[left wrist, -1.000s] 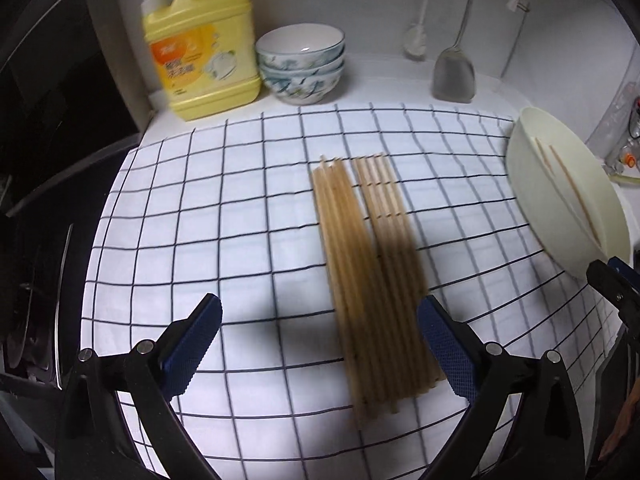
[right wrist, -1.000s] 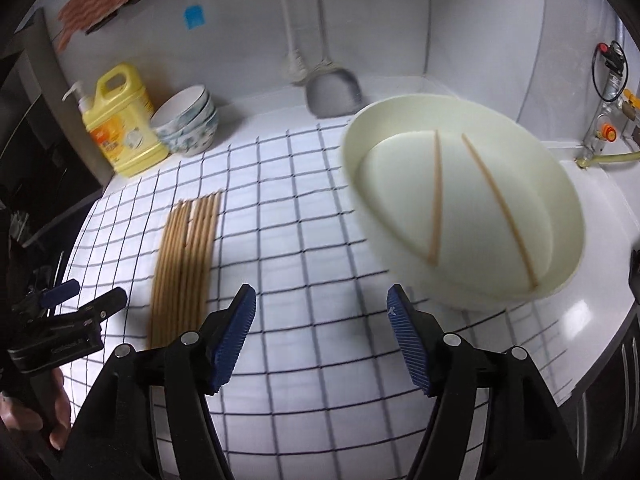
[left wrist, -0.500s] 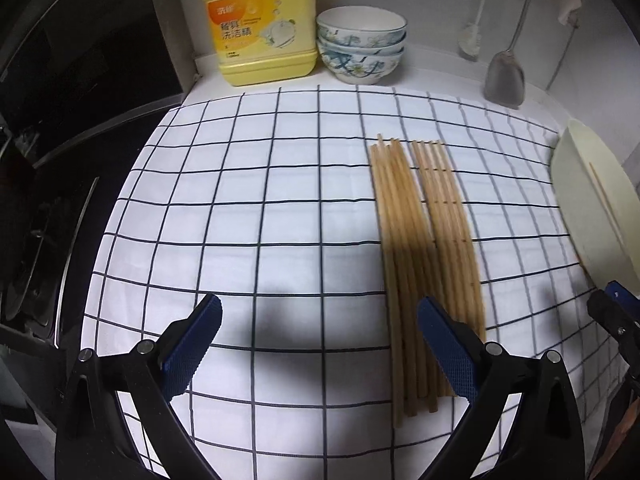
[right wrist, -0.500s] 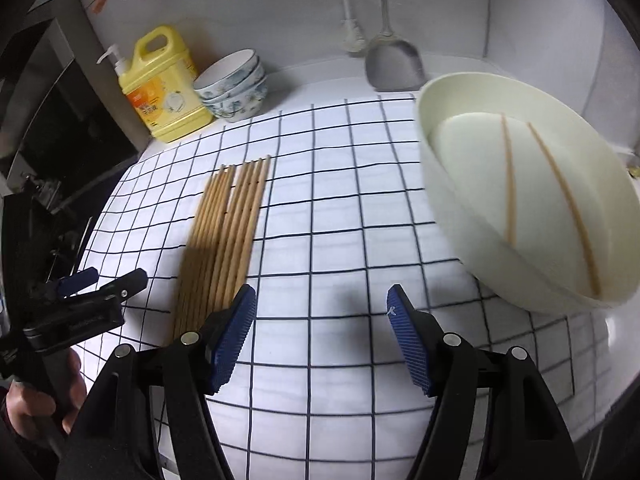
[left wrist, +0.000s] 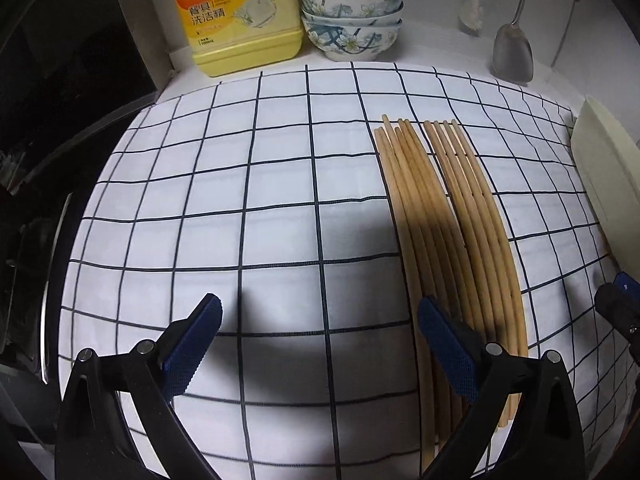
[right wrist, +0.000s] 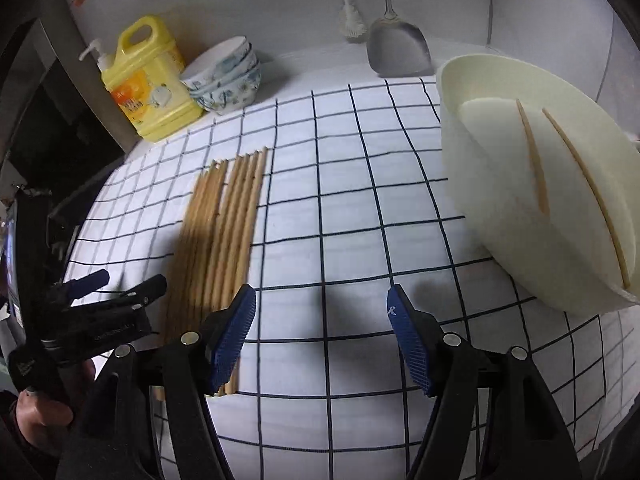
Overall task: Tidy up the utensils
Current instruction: 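Return the right tool to the chopsticks and grasp another one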
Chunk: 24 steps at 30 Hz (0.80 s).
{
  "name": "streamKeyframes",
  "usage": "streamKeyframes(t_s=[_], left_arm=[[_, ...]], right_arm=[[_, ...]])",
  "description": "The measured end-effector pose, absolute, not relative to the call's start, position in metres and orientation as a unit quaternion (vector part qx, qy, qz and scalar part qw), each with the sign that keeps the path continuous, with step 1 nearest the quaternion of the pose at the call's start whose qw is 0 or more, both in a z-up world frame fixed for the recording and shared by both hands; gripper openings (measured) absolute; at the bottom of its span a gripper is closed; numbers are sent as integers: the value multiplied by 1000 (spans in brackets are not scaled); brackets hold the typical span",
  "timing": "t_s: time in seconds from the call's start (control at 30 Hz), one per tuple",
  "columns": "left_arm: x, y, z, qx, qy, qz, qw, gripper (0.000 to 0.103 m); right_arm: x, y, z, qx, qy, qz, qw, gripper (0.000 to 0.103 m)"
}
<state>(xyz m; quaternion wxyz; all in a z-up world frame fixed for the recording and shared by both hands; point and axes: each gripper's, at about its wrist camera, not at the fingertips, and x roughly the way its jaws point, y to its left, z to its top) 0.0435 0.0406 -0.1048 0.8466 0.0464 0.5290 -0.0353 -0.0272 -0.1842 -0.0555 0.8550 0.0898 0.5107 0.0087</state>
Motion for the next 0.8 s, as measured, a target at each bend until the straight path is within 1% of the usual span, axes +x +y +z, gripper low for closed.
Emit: streamKeyframes(t_s=[0.3,0.8], left_arm=[[56,43,-114,38,536,-48,842,98],[66,64,-114,32,532,-36,845,98]], right_arm=[[-24,-180,-61,94,513,-15,853,65],[-1,-140,-79,36,517,-3,855,65]])
